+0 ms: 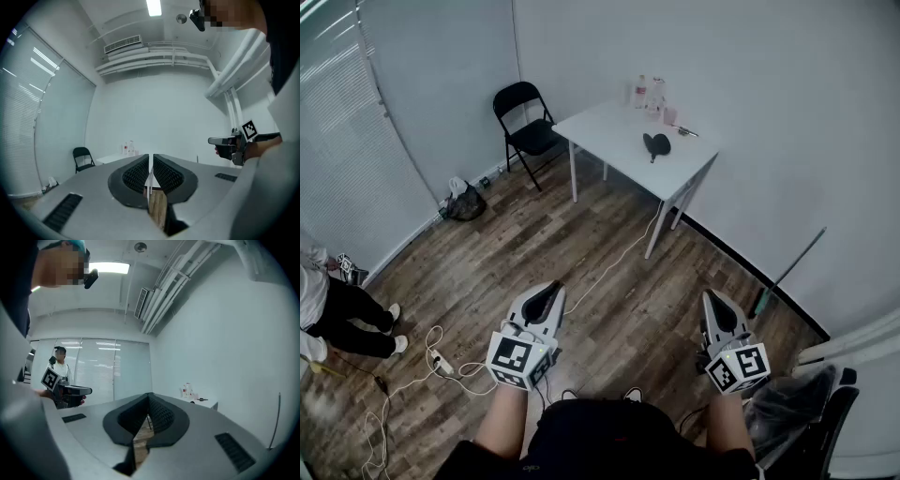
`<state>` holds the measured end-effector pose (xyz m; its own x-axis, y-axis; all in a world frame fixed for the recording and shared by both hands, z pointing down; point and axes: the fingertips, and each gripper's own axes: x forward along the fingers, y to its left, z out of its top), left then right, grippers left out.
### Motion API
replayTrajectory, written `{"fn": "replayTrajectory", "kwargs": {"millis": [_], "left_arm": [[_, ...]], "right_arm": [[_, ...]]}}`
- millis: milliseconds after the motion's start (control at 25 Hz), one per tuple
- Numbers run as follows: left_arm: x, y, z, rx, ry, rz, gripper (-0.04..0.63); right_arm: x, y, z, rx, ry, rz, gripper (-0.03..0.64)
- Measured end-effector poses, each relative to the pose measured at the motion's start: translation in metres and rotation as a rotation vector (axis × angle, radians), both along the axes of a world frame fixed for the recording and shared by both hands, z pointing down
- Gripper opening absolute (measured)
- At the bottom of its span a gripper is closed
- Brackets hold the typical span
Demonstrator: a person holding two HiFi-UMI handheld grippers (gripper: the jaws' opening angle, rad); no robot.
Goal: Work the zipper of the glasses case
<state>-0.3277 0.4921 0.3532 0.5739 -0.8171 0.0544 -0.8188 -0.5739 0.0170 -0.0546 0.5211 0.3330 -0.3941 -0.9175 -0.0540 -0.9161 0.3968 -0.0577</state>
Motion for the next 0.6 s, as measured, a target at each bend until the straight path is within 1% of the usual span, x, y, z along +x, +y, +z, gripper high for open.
{"fn": "replayTrajectory", "kwargs": {"millis": [120,320,600], "left_arm": [[0.003,0.003,-0.003,0.008,-0.005,0.000,0.047],[0.005,0.005,-0.002,-0.002,-0.008,0.002,0.047],[0.015,0.011,-0.001,-0.002,-0.005,0.011,0.047]], "right_arm": [[0.001,0.004,0.001,-0.009,-0.010,-0.002,0.021],[0.002,0.007,0.002,-0.020,-0.002,-0.004,0.021],[0.009,0.011,0.006,-0.023,-0.044,-0.016,0.021]]}}
